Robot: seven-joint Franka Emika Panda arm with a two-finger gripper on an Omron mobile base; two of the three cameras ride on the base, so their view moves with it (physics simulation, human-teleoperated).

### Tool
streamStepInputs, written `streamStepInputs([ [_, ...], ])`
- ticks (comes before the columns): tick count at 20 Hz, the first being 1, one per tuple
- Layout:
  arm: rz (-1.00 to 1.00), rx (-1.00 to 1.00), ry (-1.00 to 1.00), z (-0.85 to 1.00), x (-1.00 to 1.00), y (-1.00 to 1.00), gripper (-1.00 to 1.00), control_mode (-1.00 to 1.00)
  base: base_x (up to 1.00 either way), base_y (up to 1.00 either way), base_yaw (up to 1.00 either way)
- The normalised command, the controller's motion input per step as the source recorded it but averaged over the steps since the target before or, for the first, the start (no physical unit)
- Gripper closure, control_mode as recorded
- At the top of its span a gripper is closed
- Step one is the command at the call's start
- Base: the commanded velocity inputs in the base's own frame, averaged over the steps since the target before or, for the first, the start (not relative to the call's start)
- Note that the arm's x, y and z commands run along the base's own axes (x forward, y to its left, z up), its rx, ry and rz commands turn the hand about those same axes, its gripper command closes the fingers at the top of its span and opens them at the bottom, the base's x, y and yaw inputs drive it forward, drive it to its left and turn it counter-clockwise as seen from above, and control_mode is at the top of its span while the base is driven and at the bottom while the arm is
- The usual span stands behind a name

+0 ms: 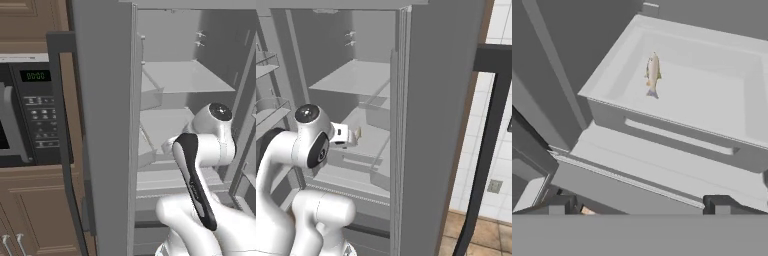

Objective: Take the cheese, fish, and lemon from the fridge and place them on the plate on the dining counter to create an appetizer plate.

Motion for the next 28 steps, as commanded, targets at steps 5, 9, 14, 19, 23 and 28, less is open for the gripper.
streamStepInputs([
  [5, 0.0, 0.03, 0.03, -0.13, 0.53, 0.12, -1.0, -1.0, 0.0, 0.0, 0.0],
  [9, 0.0, 0.0, 0.0, -0.03, 0.51, 0.05, -1.0, -1.0, 0.0, 0.0, 0.0],
  [14, 0.0, 0.0, 0.0, -0.1, 0.37, 0.01, -1.0, -1.0, 0.0, 0.0, 0.0],
  [19, 0.0, 0.0, 0.0, -0.27, 0.25, 0.0, -1.0, -1.0, 0.0, 0.0, 0.0],
  [23, 0.0, 0.0, 0.0, -0.31, 0.27, 0.0, -1.0, -1.0, 0.0, 0.0, 0.0],
  [28, 0.0, 0.0, 0.0, -0.3, 0.31, 0.0, -1.0, -1.0, 0.0, 0.0, 0.0],
])
